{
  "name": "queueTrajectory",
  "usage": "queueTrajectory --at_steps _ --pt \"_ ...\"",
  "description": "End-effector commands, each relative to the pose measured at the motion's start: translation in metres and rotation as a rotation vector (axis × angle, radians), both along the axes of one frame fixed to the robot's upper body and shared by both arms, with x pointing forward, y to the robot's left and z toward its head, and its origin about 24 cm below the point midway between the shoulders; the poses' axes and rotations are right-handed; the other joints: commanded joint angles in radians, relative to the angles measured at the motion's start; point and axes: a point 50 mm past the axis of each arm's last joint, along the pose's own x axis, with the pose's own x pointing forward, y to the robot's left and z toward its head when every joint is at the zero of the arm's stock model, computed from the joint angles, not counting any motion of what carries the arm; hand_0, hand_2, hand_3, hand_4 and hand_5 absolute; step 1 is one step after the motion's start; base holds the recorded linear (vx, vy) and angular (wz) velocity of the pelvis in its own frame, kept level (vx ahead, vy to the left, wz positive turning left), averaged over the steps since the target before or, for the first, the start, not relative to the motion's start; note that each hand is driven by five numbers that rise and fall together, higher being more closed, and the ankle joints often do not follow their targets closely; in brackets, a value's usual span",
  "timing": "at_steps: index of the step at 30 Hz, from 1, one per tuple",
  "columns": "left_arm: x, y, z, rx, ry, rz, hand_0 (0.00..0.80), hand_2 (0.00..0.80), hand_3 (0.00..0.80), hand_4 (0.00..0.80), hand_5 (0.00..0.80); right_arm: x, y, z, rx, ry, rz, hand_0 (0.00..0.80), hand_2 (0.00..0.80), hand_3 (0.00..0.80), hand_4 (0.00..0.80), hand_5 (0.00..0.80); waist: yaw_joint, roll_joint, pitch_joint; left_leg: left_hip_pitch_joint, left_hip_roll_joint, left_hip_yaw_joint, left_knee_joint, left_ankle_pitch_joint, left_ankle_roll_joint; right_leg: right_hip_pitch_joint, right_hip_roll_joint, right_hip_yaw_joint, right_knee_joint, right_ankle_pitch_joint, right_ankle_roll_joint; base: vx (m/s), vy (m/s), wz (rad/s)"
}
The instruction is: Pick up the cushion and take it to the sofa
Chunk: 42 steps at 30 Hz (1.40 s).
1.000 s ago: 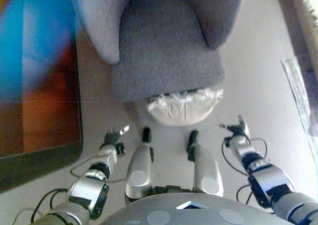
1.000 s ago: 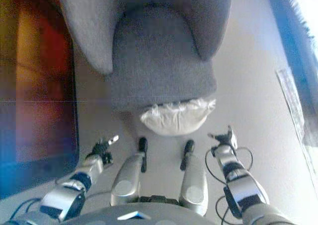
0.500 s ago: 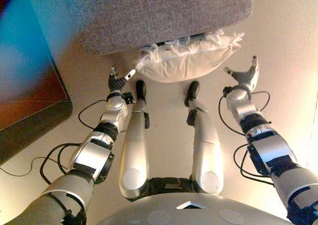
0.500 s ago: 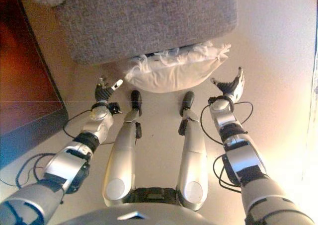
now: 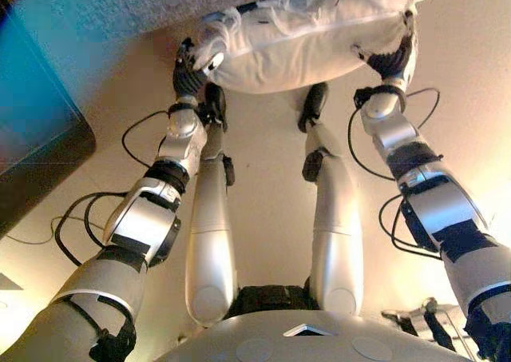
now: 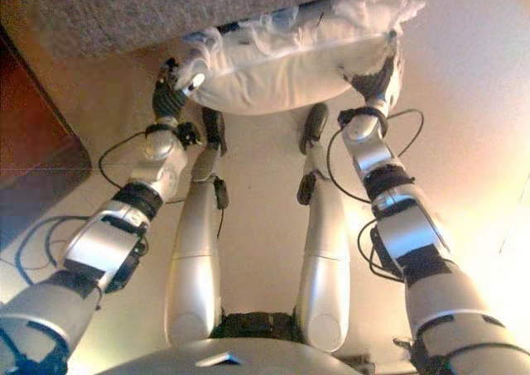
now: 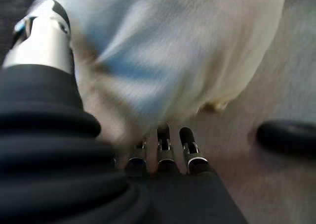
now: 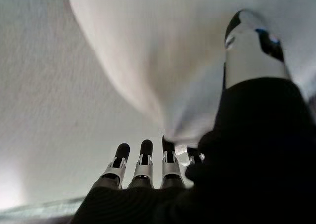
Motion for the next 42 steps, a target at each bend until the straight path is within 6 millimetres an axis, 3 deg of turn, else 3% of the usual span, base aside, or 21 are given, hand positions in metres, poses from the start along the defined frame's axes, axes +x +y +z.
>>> queueTrajectory --at_steps 1,7,13,15,16,17,18,19,20,21,24,28,36,39,42 --pt "0.003 -0.010 0.021 -0.039 -0.071 -0.112 0.000 0.000 0.000 0.000 0.000 0.002 0.012 0.019 -0.060 -0.044 0.153 0.000 0.000 0.000 0.000 0.000 0.007 0.002 -0.004 -0.070 -0.050 -0.033 0.038 -0.034 0.039 0.002 0.039 0.032 -0.069 0.015 0.060 0.019 -0.051 0.01" --pt "0.008 -0.022 0.047 -0.065 -0.117 -0.239 0.000 0.000 0.000 0.000 0.000 0.006 0.030 0.034 -0.043 -0.031 0.339 0.000 0.000 0.000 0.000 0.000 0.004 0.001 -0.004 -0.148 -0.060 -0.038 0.068 -0.043 0.034 -0.075 0.031 0.028 -0.056 0.024 0.067 0.016 -0.035 0.02" --pt "0.006 -0.049 0.056 -0.135 -0.094 -0.546 0.000 0.000 0.000 0.000 0.000 0.004 0.047 0.051 0.017 -0.065 0.525 0.000 0.000 0.000 0.000 0.000 -0.002 0.013 -0.004 -0.209 -0.065 -0.035 0.096 -0.055 0.030 -0.143 0.023 0.034 -0.034 0.024 0.070 0.001 0.006 0.01" --pt "0.003 -0.067 0.062 -0.134 -0.090 -0.670 0.000 0.000 0.000 0.000 0.000 0.010 0.045 0.055 0.113 -0.004 0.531 0.000 0.000 0.000 0.000 0.000 0.000 0.021 -0.004 -0.240 -0.063 -0.035 0.114 -0.060 0.024 -0.174 0.020 0.038 -0.019 0.025 0.075 0.018 -0.013 0.03" --pt "0.002 -0.071 0.067 -0.133 -0.095 -0.695 0.122 0.122 0.122 0.122 0.122 0.010 0.042 0.065 0.069 -0.021 0.526 0.000 0.000 0.000 0.000 0.000 0.002 0.022 -0.004 -0.254 -0.065 -0.039 0.127 -0.063 0.022 -0.188 0.015 0.038 -0.008 0.029 0.080 0.021 -0.049 0.04" --pt "0.002 -0.074 0.073 -0.138 -0.104 -0.715 0.505 0.505 0.505 0.505 0.505 0.009 0.039 0.072 0.086 -0.018 0.566 0.000 0.000 0.000 0.000 0.000 0.002 0.020 -0.004 -0.267 -0.066 -0.043 0.140 -0.067 0.021 -0.199 0.011 0.038 0.002 0.032 0.083 0.007 -0.021 0.06" --pt "0.005 -0.063 0.091 -0.138 -0.137 -0.727 0.800 0.800 0.800 0.800 0.800 0.009 0.033 0.078 0.099 0.000 0.618 0.000 0.000 0.000 0.000 0.000 -0.004 0.017 -0.004 -0.280 -0.062 -0.042 0.153 -0.065 0.021 -0.209 0.016 0.038 0.028 0.031 0.084 0.014 0.020 0.09" --pt "0.008 -0.053 0.108 -0.150 -0.141 -0.739 0.800 0.800 0.800 0.800 0.800 0.008 0.027 0.085 0.100 0.020 0.687 0.000 0.000 0.000 0.000 0.000 -0.010 0.013 -0.004 -0.289 -0.059 -0.038 0.165 -0.065 0.018 -0.219 0.016 0.040 0.045 0.029 0.085 0.024 0.046 0.10" --pt "0.009 -0.048 0.119 -0.156 -0.145 -0.750 0.800 0.800 0.800 0.800 0.800 0.006 0.027 0.091 0.097 0.025 0.752 0.480 0.480 0.480 0.480 0.480 -0.015 0.011 -0.004 -0.295 -0.059 -0.035 0.175 -0.068 0.015 -0.226 0.011 0.041 0.045 0.028 0.085 0.023 0.045 0.10" --pt "0.010 -0.044 0.122 -0.155 -0.142 -0.734 0.800 0.800 0.800 0.800 0.800 0.004 0.028 0.095 0.097 0.027 0.814 0.800 0.800 0.800 0.800 0.800 -0.017 0.010 -0.004 -0.299 -0.058 -0.034 0.182 -0.070 0.013 -0.230 0.011 0.042 0.048 0.026 0.085 0.009 0.029 0.07" --pt "0.009 -0.034 0.119 -0.143 -0.162 -0.727 0.800 0.800 0.800 0.800 0.800 -0.003 0.031 0.102 0.092 -0.006 0.927 0.800 0.800 0.800 0.800 0.800 -0.015 0.006 -0.004 -0.307 -0.060 -0.042 0.186 -0.066 0.008 -0.240 0.011 0.041 0.058 0.027 0.088 -0.004 0.001 -0.05" --pt "0.007 -0.008 0.089 -0.169 -0.158 -0.683 0.800 0.800 0.800 0.800 0.800 -0.008 0.019 0.100 0.116 -0.037 0.984 0.800 0.800 0.800 0.800 0.800 -0.016 0.007 -0.004 -0.303 -0.059 -0.046 0.174 -0.063 -0.001 -0.239 0.018 0.043 0.056 0.021 0.090 -0.008 0.004 -0.11" --pt "-0.004 -0.007 0.078 -0.199 -0.203 -0.699 0.800 0.800 0.800 0.800 0.800 -0.016 0.014 0.105 0.088 -0.083 0.963 0.800 0.800 0.800 0.800 0.800 -0.015 0.028 -0.004 -0.243 -0.049 -0.045 0.111 -0.049 -0.011 -0.190 0.017 0.046 -0.002 0.022 0.090 -0.001 0.002 -0.01" --pt "-0.008 -0.007 0.067 -0.211 -0.204 -0.688 0.800 0.800 0.800 0.800 0.800 -0.021 0.012 0.096 0.112 -0.102 0.964 0.800 0.800 0.800 0.800 0.800 -0.018 0.028 -0.004 -0.191 -0.047 -0.046 0.085 -0.040 -0.014 -0.136 0.022 0.049 -0.032 0.028 0.089 -0.020 0.037 -0.01" --pt "-0.017 -0.008 0.040 -0.238 -0.184 -0.683 0.800 0.800 0.800 0.800 0.800 -0.027 0.008 0.072 0.125 -0.075 0.952 0.800 0.800 0.800 0.800 0.800 -0.021 0.029 -0.004 -0.112 -0.045 -0.040 0.067 -0.028 -0.014 -0.062 0.028 0.057 -0.044 0.032 0.088 -0.013 0.059 -0.05"
